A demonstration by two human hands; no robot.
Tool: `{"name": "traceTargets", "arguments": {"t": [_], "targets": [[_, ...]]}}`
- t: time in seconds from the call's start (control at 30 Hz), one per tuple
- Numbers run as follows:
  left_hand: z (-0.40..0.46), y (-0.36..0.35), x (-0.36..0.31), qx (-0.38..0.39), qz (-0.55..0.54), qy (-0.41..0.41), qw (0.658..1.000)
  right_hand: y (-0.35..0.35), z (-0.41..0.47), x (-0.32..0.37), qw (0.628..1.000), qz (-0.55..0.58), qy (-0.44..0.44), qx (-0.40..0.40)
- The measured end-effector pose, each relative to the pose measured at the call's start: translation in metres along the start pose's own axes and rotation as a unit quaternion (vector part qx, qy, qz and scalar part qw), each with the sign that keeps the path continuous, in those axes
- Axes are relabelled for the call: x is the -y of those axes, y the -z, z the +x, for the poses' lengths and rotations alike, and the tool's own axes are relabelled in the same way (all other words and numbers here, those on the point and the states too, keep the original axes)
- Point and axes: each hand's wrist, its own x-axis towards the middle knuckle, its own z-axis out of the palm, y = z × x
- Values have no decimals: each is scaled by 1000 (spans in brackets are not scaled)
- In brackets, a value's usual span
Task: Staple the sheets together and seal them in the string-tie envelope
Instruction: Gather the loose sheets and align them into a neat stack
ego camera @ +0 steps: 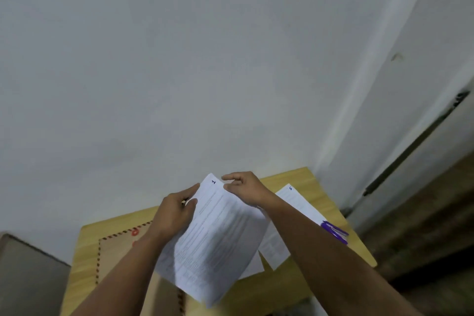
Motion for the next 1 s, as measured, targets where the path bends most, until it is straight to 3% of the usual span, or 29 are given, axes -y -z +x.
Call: {"name": "traceTargets", "arguments": {"t": [0.17, 0.4, 0.6, 0.9, 1.0], "targets": [[46, -40, 21, 44, 27, 61, 997, 75, 41, -86, 984, -82, -155, -44], [104, -77, 40, 48, 29, 120, 991, 155, 95, -214, 925, -250, -270, -94], [128, -87, 57, 89, 93, 103, 986, 167, 116, -239, 863, -404, -283, -112], [140, -85, 40, 68, 47, 113, 990, 182, 132, -242, 871, -383, -299, -72], [138, -85, 33, 63, 35, 117, 991, 181, 130, -242, 857, -404, -312, -66]]}}
